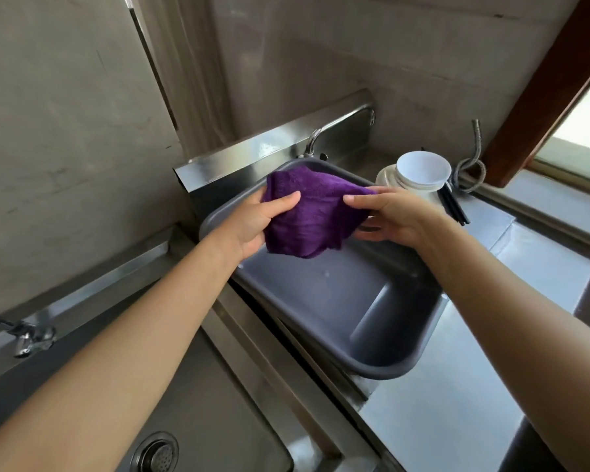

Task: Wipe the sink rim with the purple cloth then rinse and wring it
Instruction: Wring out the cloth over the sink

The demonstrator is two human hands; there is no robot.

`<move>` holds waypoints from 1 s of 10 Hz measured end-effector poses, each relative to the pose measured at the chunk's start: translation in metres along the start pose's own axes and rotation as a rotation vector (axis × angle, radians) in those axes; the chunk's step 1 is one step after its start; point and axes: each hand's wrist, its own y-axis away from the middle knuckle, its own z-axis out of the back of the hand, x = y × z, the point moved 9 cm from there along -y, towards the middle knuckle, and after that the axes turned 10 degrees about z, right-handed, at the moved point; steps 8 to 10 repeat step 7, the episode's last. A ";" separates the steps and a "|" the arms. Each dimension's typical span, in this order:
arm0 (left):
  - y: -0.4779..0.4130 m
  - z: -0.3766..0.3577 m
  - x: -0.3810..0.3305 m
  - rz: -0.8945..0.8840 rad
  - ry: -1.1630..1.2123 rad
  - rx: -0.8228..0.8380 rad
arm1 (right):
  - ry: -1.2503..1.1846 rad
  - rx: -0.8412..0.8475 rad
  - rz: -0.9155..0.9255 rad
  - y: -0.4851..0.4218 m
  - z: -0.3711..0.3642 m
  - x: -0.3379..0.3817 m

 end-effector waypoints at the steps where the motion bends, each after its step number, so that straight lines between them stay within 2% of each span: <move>1: -0.008 0.003 0.003 0.005 -0.046 -0.045 | -0.088 -0.147 0.138 -0.008 0.001 -0.006; 2: -0.024 0.020 0.018 0.114 -0.097 -0.185 | 0.408 -0.360 0.245 -0.020 0.008 -0.014; 3: -0.038 0.043 0.042 0.243 -0.181 -0.358 | 0.605 -0.368 0.174 -0.036 0.005 -0.038; 4: -0.041 0.058 0.069 0.406 -0.287 -0.473 | 0.656 -0.303 0.121 -0.052 -0.001 -0.060; 5: -0.035 0.060 0.091 0.583 -0.443 -0.469 | 0.701 -0.210 0.109 -0.065 -0.007 -0.075; 6: -0.035 0.059 0.102 0.710 -0.746 -0.399 | 0.803 -0.112 0.034 -0.073 -0.011 -0.094; 7: -0.041 0.065 0.081 0.652 -0.958 -0.448 | 0.984 -0.066 -0.078 -0.077 -0.010 -0.094; 10: -0.041 0.065 0.081 0.652 -0.958 -0.448 | 0.984 -0.066 -0.078 -0.077 -0.010 -0.094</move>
